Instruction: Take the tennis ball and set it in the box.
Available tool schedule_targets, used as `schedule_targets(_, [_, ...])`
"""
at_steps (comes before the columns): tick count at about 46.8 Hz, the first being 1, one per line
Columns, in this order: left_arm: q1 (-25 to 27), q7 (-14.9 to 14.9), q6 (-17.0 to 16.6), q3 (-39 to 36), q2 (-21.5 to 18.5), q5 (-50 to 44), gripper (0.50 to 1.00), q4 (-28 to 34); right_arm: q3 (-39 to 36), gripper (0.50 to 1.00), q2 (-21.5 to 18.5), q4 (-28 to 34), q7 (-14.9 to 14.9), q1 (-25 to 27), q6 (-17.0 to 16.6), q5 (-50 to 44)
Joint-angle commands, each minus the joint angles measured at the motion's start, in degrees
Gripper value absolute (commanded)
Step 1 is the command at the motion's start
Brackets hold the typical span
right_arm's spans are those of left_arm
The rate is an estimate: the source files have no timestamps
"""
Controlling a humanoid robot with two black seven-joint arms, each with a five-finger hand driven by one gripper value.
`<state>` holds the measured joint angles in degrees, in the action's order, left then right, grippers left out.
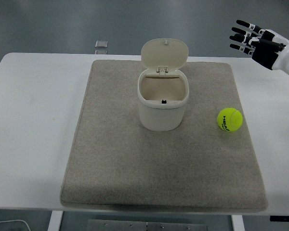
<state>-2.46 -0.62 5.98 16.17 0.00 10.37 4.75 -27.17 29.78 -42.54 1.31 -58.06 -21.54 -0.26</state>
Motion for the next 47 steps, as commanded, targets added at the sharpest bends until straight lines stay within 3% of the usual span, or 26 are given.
schedule_targets(1, [0.0, 0.0, 0.0, 0.0, 0.0, 0.0, 0.992, 0.0, 0.0, 0.913, -0.1, -0.2, 0.1, 0.1, -0.6, -1.8])
schedule_targets(17, [0.0, 0.0, 0.0, 0.0, 0.0, 0.0, 0.992, 0.0, -0.7, 0.913, 2.8, -0.5, 0.6, 1.4, -5.8, -12.7])
schedule_targets(32, [0.0, 0.0, 0.0, 0.0, 0.0, 0.0, 0.992, 0.0, -0.2, 0.913, 8.4, -5.6, 6.9, 2.5, -9.7, -24.3])
schedule_targets(47, [0.0, 0.0, 0.0, 0.0, 0.0, 0.0, 0.992, 0.0, 0.1, 0.913, 14.8, -15.8, 11.2, 4.4, -9.7, -39.5])
